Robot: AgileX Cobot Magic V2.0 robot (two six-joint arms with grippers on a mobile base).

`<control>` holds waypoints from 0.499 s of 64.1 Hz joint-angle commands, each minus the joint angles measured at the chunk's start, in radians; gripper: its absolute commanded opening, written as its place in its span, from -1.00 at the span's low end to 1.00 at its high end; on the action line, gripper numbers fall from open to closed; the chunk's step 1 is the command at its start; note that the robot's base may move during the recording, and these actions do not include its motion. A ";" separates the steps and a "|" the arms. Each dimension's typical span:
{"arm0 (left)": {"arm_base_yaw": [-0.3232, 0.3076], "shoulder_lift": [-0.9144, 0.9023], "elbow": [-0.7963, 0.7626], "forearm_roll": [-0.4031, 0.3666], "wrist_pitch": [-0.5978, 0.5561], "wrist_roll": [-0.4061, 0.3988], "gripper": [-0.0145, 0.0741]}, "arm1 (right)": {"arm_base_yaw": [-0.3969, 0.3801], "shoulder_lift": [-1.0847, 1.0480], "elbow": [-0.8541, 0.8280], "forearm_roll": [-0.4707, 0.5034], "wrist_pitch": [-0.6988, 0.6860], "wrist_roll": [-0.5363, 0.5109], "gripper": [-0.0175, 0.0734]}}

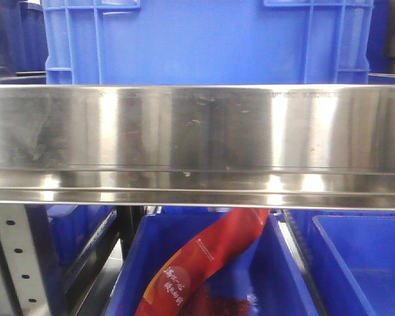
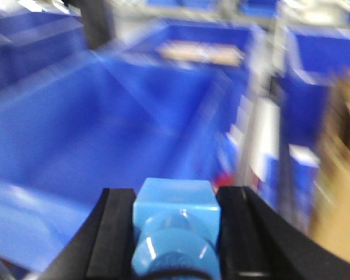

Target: Grab block from conveyor and place in blue bin

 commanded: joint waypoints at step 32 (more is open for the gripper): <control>-0.110 0.553 -0.332 -0.024 0.010 0.009 -0.92 | 0.151 0.492 -0.199 0.012 -0.064 -0.016 -0.95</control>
